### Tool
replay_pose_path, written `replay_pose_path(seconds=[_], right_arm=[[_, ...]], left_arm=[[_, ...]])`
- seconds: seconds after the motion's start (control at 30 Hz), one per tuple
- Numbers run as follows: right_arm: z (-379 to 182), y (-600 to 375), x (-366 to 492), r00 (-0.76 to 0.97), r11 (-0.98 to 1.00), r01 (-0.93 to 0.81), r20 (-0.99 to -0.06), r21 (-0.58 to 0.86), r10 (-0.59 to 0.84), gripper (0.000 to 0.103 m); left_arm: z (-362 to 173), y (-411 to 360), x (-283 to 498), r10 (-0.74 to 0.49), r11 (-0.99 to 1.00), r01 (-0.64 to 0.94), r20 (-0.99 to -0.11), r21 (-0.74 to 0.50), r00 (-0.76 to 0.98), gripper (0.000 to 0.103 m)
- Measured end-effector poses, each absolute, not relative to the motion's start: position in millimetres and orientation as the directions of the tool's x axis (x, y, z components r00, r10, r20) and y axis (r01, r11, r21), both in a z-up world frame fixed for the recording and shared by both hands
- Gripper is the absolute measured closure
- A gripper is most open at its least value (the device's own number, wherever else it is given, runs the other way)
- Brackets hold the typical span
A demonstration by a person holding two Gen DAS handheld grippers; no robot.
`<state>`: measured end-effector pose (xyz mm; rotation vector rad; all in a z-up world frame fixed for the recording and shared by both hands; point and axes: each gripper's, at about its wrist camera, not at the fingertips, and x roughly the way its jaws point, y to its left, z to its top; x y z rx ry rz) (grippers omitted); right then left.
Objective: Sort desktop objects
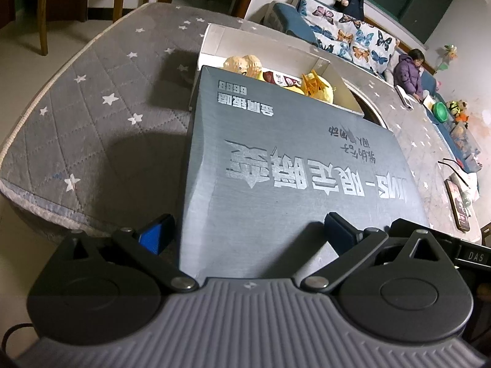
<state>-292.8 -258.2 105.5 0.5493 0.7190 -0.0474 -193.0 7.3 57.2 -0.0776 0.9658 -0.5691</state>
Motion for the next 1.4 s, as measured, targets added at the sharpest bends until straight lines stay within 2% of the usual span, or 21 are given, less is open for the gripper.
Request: replay_pose_path(seconds=[0.87, 1.4], right_arm=[[93, -258, -278, 0.705, 0.863, 0.246, -0.693, 0.441, 0.153, 0.0], [93, -259, -273, 0.691, 0.88, 0.245, -0.71, 0.408, 0.136, 0.0]], left_arm=[[42, 2, -179, -0.459, 0.862, 0.396, -0.816, -0.315, 0.35, 0.001], [42, -10, -179, -0.429, 0.864, 0.429, -0.833, -0.265, 0.348, 0.001]])
